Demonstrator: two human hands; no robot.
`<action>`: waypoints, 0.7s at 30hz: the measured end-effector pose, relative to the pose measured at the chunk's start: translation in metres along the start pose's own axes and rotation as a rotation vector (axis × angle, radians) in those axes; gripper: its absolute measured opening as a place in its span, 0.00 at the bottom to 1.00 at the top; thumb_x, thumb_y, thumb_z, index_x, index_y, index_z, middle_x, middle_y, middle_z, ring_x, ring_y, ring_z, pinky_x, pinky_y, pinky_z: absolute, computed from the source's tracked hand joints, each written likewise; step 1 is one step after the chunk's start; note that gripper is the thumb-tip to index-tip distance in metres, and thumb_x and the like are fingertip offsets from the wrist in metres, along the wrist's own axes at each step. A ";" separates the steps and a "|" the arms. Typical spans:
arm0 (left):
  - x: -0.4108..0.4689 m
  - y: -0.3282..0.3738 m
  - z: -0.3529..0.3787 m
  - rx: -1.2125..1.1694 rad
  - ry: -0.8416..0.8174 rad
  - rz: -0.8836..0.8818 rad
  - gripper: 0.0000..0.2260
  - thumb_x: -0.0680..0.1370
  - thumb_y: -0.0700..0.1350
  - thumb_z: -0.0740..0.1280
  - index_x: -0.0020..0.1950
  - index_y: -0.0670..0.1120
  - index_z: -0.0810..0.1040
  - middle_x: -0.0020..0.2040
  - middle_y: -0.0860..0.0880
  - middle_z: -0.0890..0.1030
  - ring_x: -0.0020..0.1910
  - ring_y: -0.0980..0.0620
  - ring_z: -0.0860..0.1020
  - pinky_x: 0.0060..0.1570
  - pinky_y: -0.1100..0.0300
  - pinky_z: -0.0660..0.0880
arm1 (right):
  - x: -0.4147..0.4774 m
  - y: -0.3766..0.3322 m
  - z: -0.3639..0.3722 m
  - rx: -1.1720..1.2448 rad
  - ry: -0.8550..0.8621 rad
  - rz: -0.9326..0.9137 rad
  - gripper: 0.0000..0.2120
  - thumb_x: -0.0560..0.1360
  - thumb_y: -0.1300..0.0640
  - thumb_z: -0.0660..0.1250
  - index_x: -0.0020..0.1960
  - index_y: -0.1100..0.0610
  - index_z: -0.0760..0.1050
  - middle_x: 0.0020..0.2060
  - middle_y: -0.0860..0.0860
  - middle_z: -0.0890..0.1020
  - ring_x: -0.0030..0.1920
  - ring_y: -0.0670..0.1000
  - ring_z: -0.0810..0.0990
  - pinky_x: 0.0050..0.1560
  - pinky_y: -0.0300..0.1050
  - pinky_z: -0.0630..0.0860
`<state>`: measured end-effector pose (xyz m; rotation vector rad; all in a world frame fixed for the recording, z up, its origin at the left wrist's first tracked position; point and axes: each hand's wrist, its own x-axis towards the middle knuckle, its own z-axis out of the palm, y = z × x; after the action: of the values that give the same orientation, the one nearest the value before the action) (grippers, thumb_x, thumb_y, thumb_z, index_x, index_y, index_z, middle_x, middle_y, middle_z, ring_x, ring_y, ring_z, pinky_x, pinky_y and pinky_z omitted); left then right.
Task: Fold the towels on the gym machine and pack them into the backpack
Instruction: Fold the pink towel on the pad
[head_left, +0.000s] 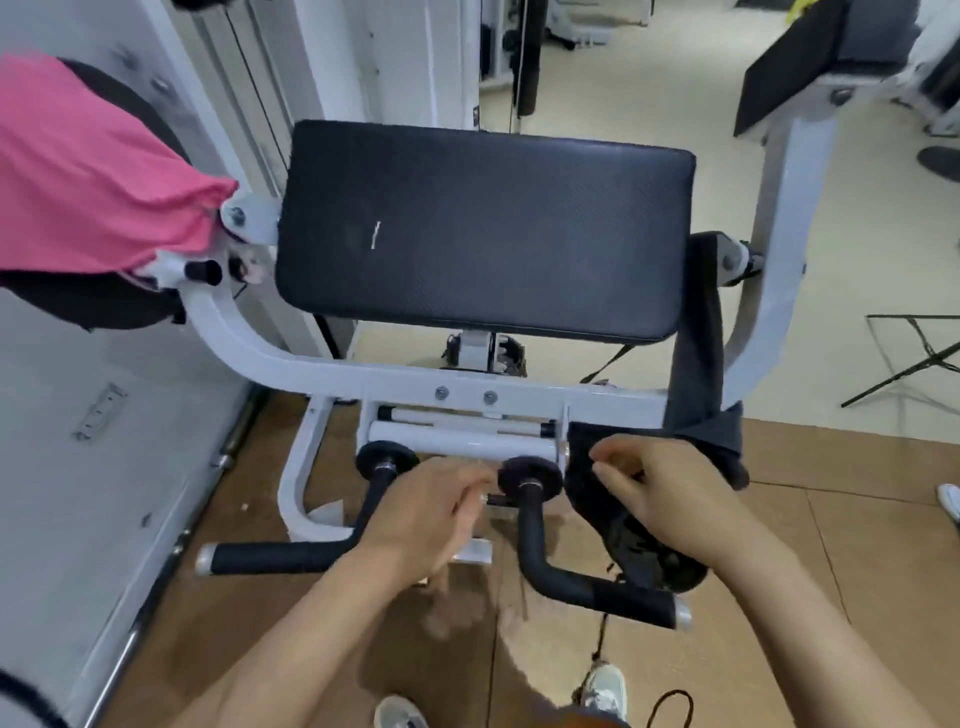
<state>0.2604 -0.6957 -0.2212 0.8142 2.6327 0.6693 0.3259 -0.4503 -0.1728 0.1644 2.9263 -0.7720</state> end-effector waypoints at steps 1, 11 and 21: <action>-0.016 -0.014 -0.017 -0.061 0.049 -0.049 0.13 0.82 0.47 0.59 0.64 0.55 0.78 0.57 0.58 0.80 0.57 0.58 0.77 0.57 0.59 0.75 | 0.005 -0.027 0.005 0.028 0.002 -0.021 0.08 0.78 0.49 0.65 0.55 0.46 0.80 0.47 0.42 0.84 0.47 0.44 0.81 0.50 0.48 0.79; -0.119 -0.149 -0.134 -0.244 0.470 -0.391 0.11 0.80 0.46 0.60 0.55 0.58 0.80 0.40 0.60 0.81 0.35 0.62 0.76 0.36 0.63 0.71 | 0.072 -0.242 0.075 0.294 0.087 -0.263 0.10 0.79 0.55 0.65 0.58 0.50 0.80 0.51 0.41 0.80 0.51 0.45 0.79 0.54 0.41 0.76; -0.134 -0.250 -0.210 0.017 0.469 -0.500 0.15 0.80 0.42 0.59 0.65 0.51 0.77 0.63 0.52 0.75 0.63 0.52 0.71 0.57 0.61 0.66 | 0.172 -0.364 0.148 0.541 -0.176 -0.156 0.23 0.78 0.52 0.65 0.72 0.46 0.65 0.59 0.48 0.75 0.57 0.50 0.77 0.51 0.46 0.76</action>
<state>0.1680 -1.0293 -0.1529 -0.0325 3.0748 0.7596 0.1193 -0.8254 -0.1473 -0.0877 2.5205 -1.5028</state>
